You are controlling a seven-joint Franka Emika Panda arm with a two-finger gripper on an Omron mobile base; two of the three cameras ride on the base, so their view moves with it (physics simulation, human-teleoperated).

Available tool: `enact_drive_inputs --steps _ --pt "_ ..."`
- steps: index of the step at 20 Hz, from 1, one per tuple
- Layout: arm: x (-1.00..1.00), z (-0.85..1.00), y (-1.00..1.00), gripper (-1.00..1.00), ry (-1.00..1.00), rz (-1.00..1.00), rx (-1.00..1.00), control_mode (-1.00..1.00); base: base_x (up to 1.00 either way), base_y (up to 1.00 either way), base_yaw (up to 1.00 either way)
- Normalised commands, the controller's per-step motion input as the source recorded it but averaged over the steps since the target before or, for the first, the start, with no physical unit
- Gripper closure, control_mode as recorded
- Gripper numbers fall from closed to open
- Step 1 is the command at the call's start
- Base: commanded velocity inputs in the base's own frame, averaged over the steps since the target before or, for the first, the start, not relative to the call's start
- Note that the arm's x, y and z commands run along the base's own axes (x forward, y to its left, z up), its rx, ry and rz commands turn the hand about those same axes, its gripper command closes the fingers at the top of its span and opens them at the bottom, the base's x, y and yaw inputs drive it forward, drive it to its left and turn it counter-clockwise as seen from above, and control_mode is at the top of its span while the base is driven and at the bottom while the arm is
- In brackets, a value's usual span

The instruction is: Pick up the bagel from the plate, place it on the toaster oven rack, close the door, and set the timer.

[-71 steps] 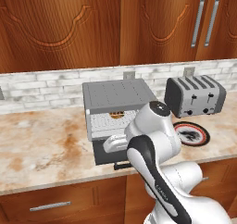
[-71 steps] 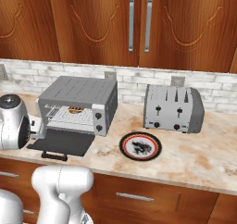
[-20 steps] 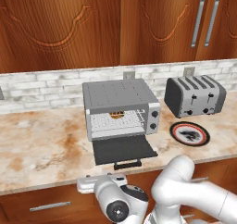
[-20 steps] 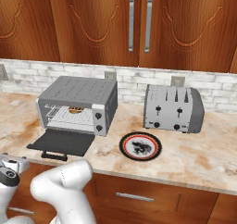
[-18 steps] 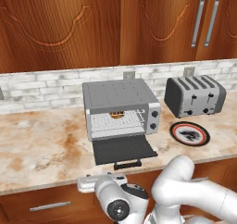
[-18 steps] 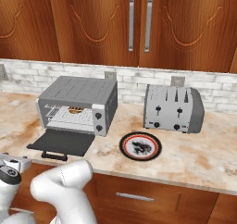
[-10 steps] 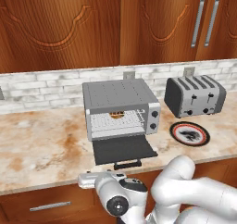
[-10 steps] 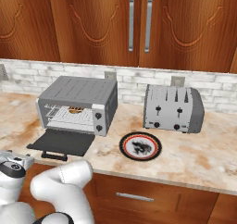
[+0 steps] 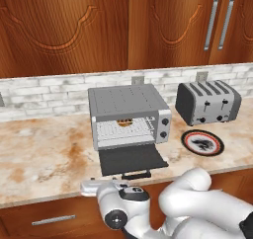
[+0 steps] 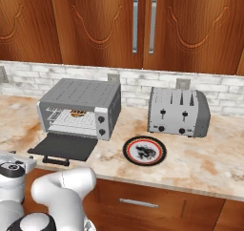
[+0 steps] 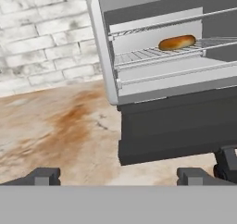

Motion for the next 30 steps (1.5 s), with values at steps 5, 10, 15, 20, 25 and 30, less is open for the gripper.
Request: enact_drive_inputs --steps 5,10,15,20,25,30 --pt "0.27 0.0 0.0 -1.0 0.0 -0.03 0.0 -1.0 0.0 0.0 0.0" --pt "0.05 -0.17 0.08 -1.0 0.0 0.0 -0.03 -1.0 0.0 0.0 0.0" --pt "0.0 -0.41 0.05 -1.0 0.0 0.0 -0.07 -1.0 0.0 0.0 0.0" --pt "0.13 -0.21 0.0 -1.0 -0.02 -0.02 -0.01 -1.0 0.0 0.0 0.0" --pt "0.28 -0.18 0.0 -1.0 -0.05 -0.07 0.0 -1.0 0.0 0.0 0.0" --pt "0.24 -0.16 0.0 -1.0 0.0 -0.11 0.0 -1.0 0.0 0.0 0.0"
